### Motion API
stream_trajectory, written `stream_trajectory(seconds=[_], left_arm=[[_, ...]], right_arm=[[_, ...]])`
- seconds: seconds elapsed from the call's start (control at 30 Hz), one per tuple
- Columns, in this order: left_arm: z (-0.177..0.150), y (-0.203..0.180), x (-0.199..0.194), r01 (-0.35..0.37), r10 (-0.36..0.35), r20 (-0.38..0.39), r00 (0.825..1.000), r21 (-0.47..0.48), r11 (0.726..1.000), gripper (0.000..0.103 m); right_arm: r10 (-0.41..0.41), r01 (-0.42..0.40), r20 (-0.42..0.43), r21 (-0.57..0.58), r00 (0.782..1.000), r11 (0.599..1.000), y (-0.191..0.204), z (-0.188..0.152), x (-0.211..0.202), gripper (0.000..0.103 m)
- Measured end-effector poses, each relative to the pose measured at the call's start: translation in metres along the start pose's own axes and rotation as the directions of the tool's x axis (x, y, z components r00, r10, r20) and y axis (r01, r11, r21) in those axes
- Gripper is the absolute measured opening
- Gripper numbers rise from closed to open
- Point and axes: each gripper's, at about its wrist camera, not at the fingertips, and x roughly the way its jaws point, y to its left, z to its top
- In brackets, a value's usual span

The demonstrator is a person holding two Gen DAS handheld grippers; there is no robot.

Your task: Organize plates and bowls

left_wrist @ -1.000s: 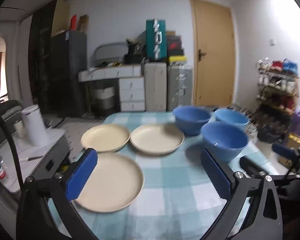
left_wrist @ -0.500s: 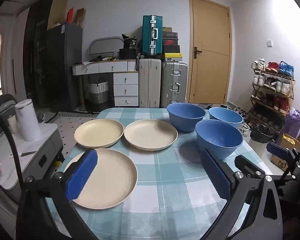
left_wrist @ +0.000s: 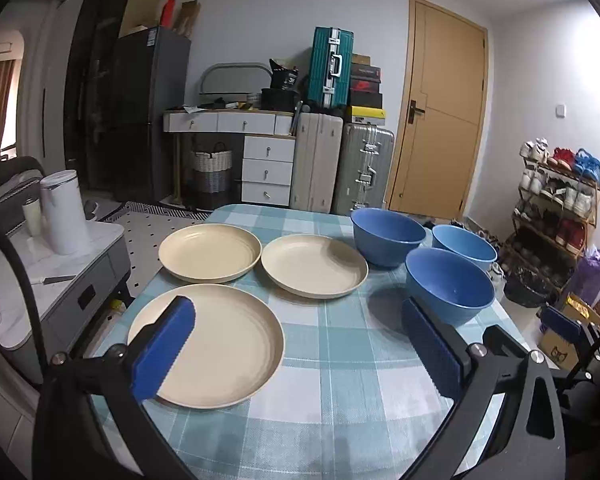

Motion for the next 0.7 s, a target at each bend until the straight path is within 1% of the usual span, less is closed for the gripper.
stream_trajectory(seconds=[0.13,0.2,0.3,0.4,0.47,0.53,0.6,0.7], left_arm=[[-0.002,-0.008,0.002,-0.057,0.057,0.004,0.998,0.047,0.997,0.103],[-0.003,-0.01,0.001,-0.052,0.052,0.008,0.999,0.054,0.997,0.103],[-0.003,-0.007,0.0,-0.042,0.041,0.015,0.999,0.039,0.998,0.103],[-0.003,-0.002,0.001,-0.028,0.028,0.003,1.0,0.012,1.0,0.103],[-0.002,0.004,0.003,-0.004,0.004,-0.008,1.0,-0.026,1.0,0.103],[-0.003,0.008,0.003,0.003,-0.003,-0.005,1.0,-0.059,0.998,0.103],[-0.002,0.011,0.003,-0.016,0.016,0.001,1.0,-0.072,0.997,0.103],[-0.002,0.009,0.006,-0.055,0.055,-0.005,0.998,-0.05,0.997,0.103]], right_arm=[[-0.002,0.002,-0.003,-0.003,1.0,1.0,0.0,0.0,0.0,0.103],[0.0,0.0,-0.002,-0.002,1.0,1.0,0.0,0.0,0.0,0.103],[-0.001,0.001,-0.003,-0.001,1.0,1.0,0.0,0.0,0.0,0.103],[-0.001,0.001,-0.007,-0.004,1.0,1.0,0.001,-0.001,0.0,0.103],[-0.002,0.002,-0.011,-0.005,1.0,1.0,0.0,-0.002,0.0,0.103],[-0.003,0.003,-0.013,-0.005,1.0,1.0,0.0,-0.002,0.0,0.103],[-0.002,0.002,-0.012,-0.005,1.0,1.0,0.001,-0.002,0.0,0.103],[0.007,-0.007,-0.013,-0.003,1.0,1.0,0.001,-0.002,0.0,0.103]])
